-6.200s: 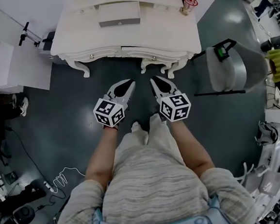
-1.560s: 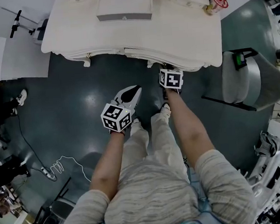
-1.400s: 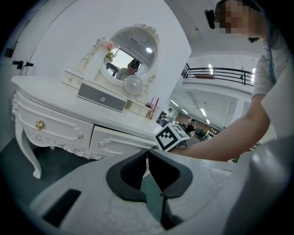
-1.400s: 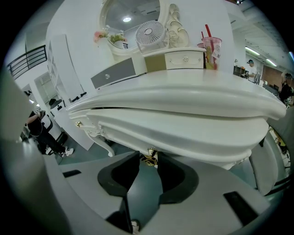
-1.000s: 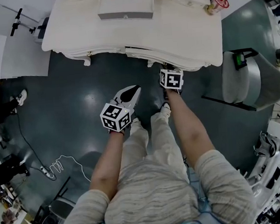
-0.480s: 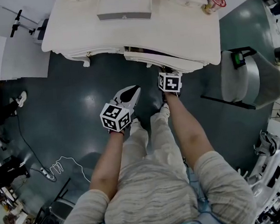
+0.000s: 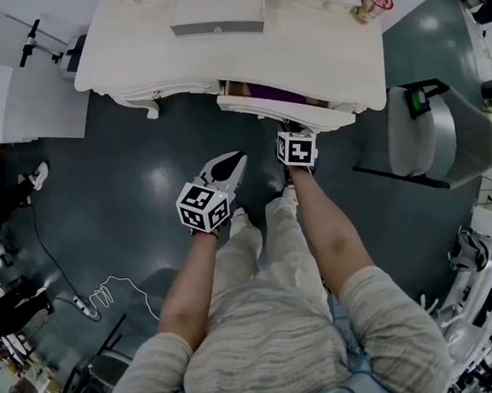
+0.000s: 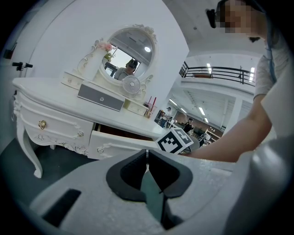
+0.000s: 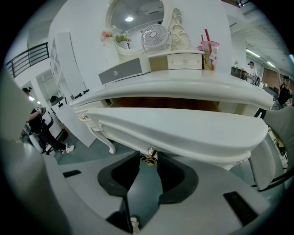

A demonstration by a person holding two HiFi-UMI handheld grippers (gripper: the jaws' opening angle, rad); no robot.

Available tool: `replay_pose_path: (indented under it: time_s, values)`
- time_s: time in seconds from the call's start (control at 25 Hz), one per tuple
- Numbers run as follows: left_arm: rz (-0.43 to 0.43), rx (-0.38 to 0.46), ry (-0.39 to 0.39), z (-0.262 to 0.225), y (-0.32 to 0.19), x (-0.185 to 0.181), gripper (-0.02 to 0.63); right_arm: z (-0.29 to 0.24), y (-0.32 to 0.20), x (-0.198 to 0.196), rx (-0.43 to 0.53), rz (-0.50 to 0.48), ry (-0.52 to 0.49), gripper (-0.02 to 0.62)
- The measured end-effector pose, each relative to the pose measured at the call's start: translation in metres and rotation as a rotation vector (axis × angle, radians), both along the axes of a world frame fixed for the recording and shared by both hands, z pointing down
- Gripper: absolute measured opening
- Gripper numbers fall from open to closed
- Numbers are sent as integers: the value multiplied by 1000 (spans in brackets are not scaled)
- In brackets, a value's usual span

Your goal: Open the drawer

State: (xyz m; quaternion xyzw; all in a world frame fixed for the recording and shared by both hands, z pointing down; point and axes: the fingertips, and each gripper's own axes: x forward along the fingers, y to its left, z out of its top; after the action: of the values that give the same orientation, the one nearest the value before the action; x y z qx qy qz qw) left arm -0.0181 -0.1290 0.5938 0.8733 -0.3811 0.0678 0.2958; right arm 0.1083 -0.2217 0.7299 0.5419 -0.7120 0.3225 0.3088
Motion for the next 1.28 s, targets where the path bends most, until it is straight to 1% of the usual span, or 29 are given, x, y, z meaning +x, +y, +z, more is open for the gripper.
replay_pose_path:
  time_s: [1.28]
  values:
    - [15,15,-7,-9,23,-7,28,1,43,-6,-24,8,-8,118]
